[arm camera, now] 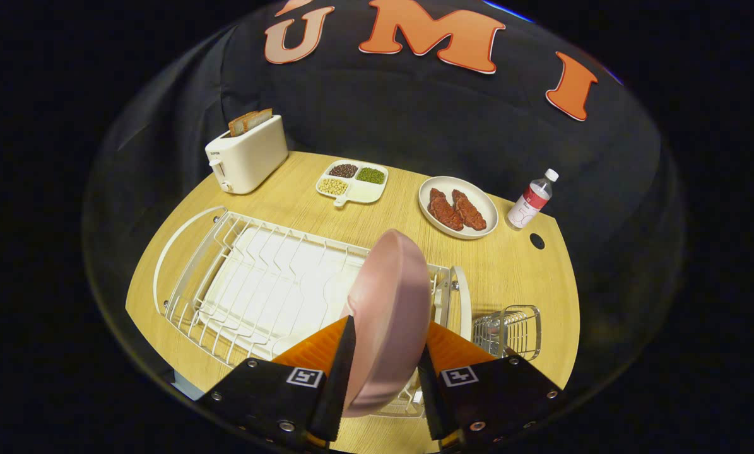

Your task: Take the plate from the dish rack, then take the spoon from the basket and place it into the plate.

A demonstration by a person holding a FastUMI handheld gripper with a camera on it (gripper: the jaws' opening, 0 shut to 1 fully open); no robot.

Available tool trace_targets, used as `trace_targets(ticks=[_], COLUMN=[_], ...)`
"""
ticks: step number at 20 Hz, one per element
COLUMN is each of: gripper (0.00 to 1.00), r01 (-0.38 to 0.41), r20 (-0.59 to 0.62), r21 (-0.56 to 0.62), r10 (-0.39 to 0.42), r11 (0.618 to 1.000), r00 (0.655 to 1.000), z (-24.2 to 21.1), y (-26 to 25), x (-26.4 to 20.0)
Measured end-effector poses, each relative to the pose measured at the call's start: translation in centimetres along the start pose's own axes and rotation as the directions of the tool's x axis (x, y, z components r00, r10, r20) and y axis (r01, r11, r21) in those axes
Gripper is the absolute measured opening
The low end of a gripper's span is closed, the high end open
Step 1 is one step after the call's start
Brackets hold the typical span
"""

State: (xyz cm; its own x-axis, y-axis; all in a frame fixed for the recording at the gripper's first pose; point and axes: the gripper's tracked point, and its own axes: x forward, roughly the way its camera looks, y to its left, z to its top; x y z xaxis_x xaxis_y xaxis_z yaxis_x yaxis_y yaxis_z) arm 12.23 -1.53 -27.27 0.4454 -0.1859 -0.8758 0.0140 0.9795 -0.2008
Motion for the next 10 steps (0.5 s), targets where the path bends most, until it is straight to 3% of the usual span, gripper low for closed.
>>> trace_targets(ticks=[5,10], gripper=[0.47,0.35], r01=[0.017,0.064], r20=[-0.028,0.064], r21=[0.05,0.158], r10=[-0.016,-0.075], r11=[0.999,0.985], r00=[0.999,0.995], z=[-0.2,2.9], y=[-0.2,-1.7], x=[0.3,-1.1])
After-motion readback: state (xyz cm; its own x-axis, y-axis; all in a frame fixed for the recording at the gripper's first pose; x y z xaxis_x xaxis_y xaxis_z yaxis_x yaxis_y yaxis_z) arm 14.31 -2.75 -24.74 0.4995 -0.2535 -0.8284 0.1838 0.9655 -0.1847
